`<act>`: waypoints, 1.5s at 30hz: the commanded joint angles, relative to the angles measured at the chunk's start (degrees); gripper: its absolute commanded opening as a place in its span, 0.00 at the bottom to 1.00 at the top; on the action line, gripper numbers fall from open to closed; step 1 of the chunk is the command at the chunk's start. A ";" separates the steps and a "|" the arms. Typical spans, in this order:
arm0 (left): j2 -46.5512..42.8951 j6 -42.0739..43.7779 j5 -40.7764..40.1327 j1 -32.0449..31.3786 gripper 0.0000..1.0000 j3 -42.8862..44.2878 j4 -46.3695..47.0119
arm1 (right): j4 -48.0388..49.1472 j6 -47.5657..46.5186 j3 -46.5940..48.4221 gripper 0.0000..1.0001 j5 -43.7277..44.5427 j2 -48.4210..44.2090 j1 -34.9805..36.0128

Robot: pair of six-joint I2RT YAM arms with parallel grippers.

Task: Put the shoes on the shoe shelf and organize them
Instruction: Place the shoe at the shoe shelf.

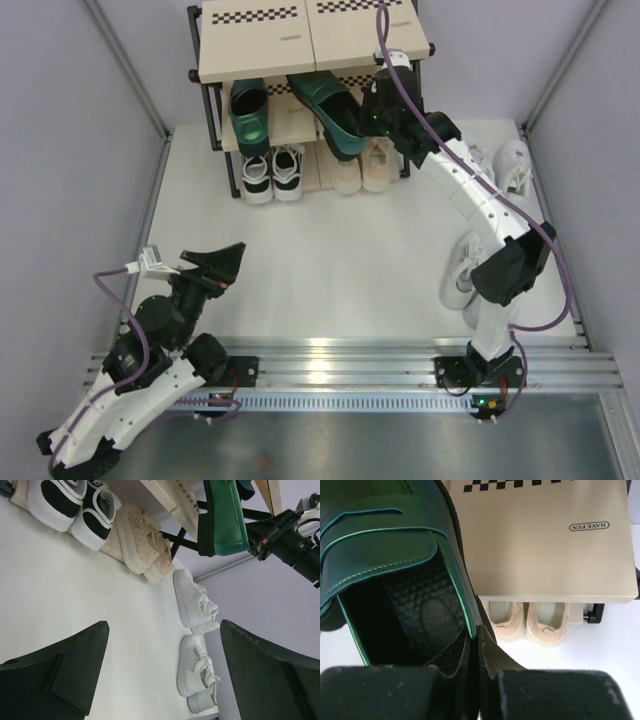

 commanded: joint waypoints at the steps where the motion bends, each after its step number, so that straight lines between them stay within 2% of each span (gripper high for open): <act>1: 0.67 -0.03 0.18 0.14 0.98 -0.47 0.25 | 10.37 4.53 6.01 0.00 3.47 0.35 0.73; 15: 0.76 -0.99 1.24 0.23 0.98 -1.17 0.60 | 13.10 7.70 10.93 0.01 8.31 7.02 2.49; 21: 0.76 -1.34 1.76 0.23 0.98 -1.26 0.60 | 13.71 8.05 12.60 0.05 9.28 9.05 2.50; 24: 0.76 -1.78 1.68 0.23 0.98 -1.53 0.60 | 14.06 8.40 12.78 0.11 9.45 9.31 2.67; 28: 1.11 -1.96 1.85 0.23 0.98 -1.79 1.13 | 14.50 8.14 13.05 0.26 9.37 10.02 2.67; 33: 1.20 -1.96 2.29 0.23 0.98 -1.79 1.13 | 14.59 8.23 12.08 0.32 9.02 9.84 2.85; 37: 1.11 -2.14 2.73 0.23 0.98 -1.97 1.13 | 15.03 7.61 11.11 0.43 7.62 8.01 2.85; 43: 1.03 -1.52 3.35 0.23 0.98 -1.35 1.13 | 15.82 1.73 9.36 0.58 1.29 2.73 3.37; 45: 0.85 -0.99 3.43 0.23 0.98 -0.92 1.13 | 16.43 -1.51 6.90 0.60 0.15 -0.08 4.07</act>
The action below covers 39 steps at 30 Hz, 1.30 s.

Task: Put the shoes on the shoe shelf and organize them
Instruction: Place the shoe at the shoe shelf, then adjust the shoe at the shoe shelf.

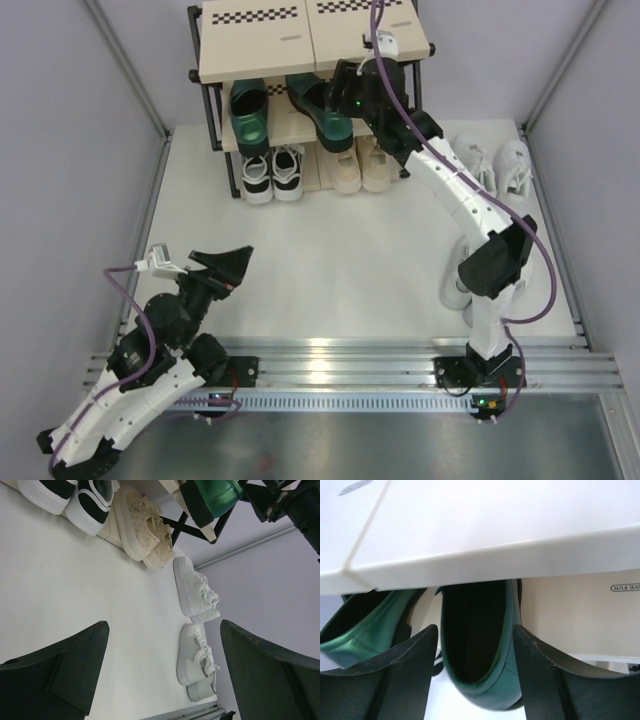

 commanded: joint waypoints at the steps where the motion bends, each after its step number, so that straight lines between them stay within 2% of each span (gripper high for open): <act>1: 0.13 1.10 0.83 0.25 0.98 0.84 1.06 | 4.04 -6.48 -1.95 0.63 -3.31 -8.76 1.93; 2: 0.04 1.63 1.01 0.25 0.98 1.01 1.06 | 4.66 -7.54 -4.49 0.64 -3.31 -10.60 2.20; 5: -0.05 2.86 1.80 0.25 0.98 1.80 0.98 | 6.15 -15.53 -11.33 0.79 -7.26 -15.07 2.55; 6: -0.05 3.39 2.24 0.25 0.98 1.98 0.98 | 7.55 -22.86 -13.63 0.86 -12.23 -16.40 2.46; 7: -0.14 3.65 2.41 0.25 0.98 2.24 0.89 | 7.65 -27.98 -15.66 0.99 -14.89 -17.55 2.46; 8: -0.14 4.26 2.76 0.25 0.98 2.33 0.89 | 7.65 -31.60 -19.42 1.00 -18.14 -19.82 2.38; 9: -0.40 4.62 3.29 0.25 0.98 2.33 0.98 | 6.09 -38.94 -21.02 0.99 -26.00 -20.80 1.85; 12: -0.66 5.32 3.82 0.25 0.98 1.89 0.98 | 4.58 -46.46 -24.81 0.99 -31.67 -22.22 0.54; 20: -1.63 7.96 5.32 0.25 0.98 1.80 0.89 | 4.93 -45.79 -23.50 0.99 -33.11 -16.43 -2.11; 29: -2.24 7.70 5.14 0.25 0.98 0.58 0.89 | 7.21 -42.18 -20.51 0.99 -28.54 -11.41 -2.98; 39: -2.33 7.96 4.61 0.25 0.98 0.05 0.89 | 9.32 -41.21 -22.27 0.97 -26.43 -13.69 -3.69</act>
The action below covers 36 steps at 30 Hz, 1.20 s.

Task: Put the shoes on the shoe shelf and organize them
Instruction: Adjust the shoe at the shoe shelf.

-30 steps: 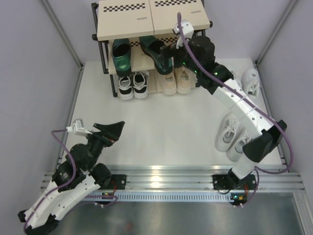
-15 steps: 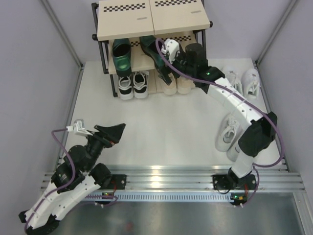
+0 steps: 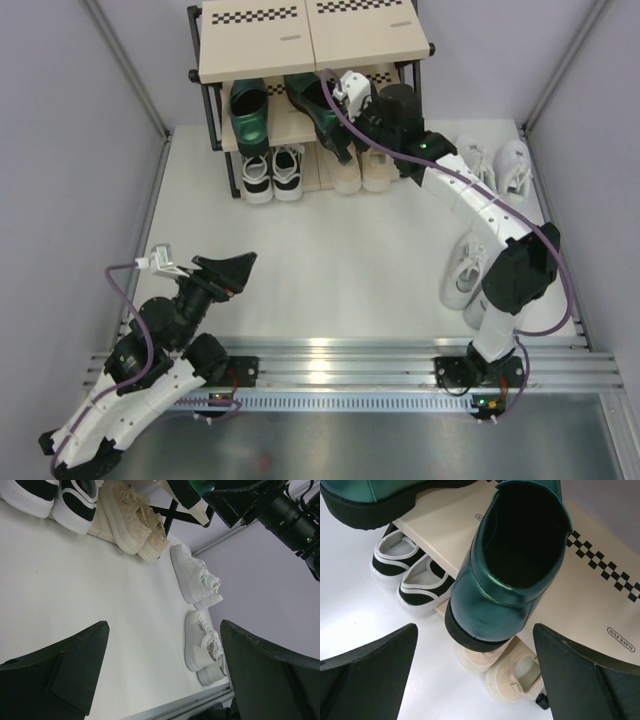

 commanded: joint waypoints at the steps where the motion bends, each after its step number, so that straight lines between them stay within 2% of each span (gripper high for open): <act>1: -0.54 1.25 -0.33 0.23 0.98 -0.15 0.98 | 3.44 0.73 1.23 0.98 1.26 -2.39 -0.35; 7: -0.63 0.99 -0.68 0.23 0.98 -0.68 0.98 | 2.56 0.99 3.24 0.98 0.65 -0.91 -0.61; 17: -0.54 0.90 -0.41 0.23 0.98 -0.68 0.98 | 1.95 5.56 11.68 0.96 0.12 9.82 -0.61; 20: -0.45 0.81 -0.68 0.23 0.98 -0.76 0.98 | 1.68 6.26 12.74 0.91 -0.75 10.79 -0.61; 30: -0.45 1.16 -1.38 0.23 0.98 -1.38 2.12 | 1.07 11.88 15.02 0.67 -2.26 11.93 1.05; 36: -0.54 1.16 -1.38 0.23 0.98 -1.38 2.12 | 2.12 14.44 18.45 0.66 1.87 13.51 4.13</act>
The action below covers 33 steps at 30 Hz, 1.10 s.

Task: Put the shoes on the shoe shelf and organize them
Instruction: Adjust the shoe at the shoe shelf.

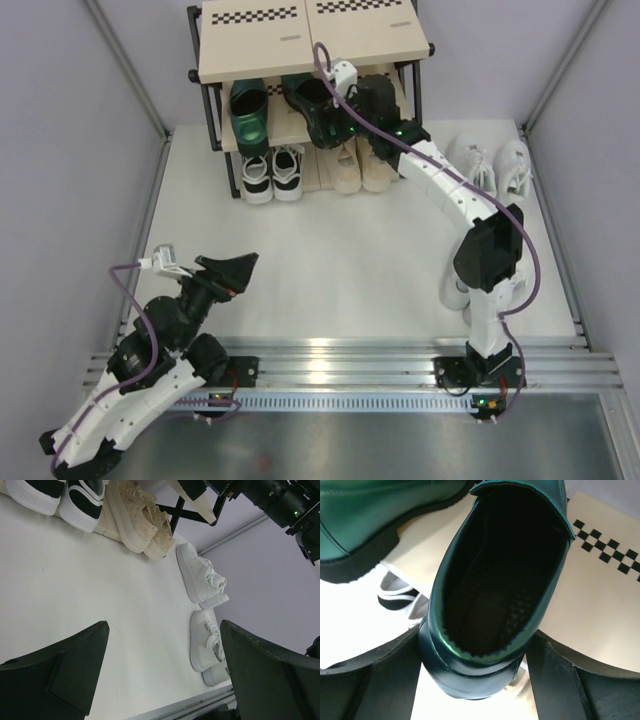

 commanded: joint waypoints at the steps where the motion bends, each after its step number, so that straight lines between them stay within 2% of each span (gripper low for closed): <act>1: -0.50 1.14 -0.73 0.23 0.98 -0.27 2.05 | 3.35 2.97 4.81 0.66 0.59 0.84 3.87; 8: -0.58 1.32 -0.64 0.23 0.98 0.00 2.05 | 5.10 5.87 7.54 0.62 9.28 4.00 7.21; 13: -0.67 1.23 -0.81 0.23 0.98 -0.09 1.97 | 6.07 8.68 10.35 0.64 10.17 6.20 8.97; 17: -0.67 1.32 -0.90 0.23 0.98 0.00 1.97 | 5.90 9.56 11.32 0.71 8.69 6.90 9.68; 21: -0.67 1.32 -0.90 0.23 0.98 0.00 1.97 | 5.54 9.91 11.76 0.85 7.45 6.90 10.20; 23: -0.67 1.32 -0.81 0.14 0.98 0.00 2.05 | 5.20 10.26 11.76 0.88 6.14 6.64 10.38; 29: -0.59 1.14 -0.55 0.23 0.98 -0.18 2.05 | 4.40 11.84 11.32 0.91 2.09 4.89 10.73; 33: -0.59 1.05 -0.29 0.23 0.98 -0.18 2.05 | 3.79 11.41 11.50 0.93 3.05 3.65 10.91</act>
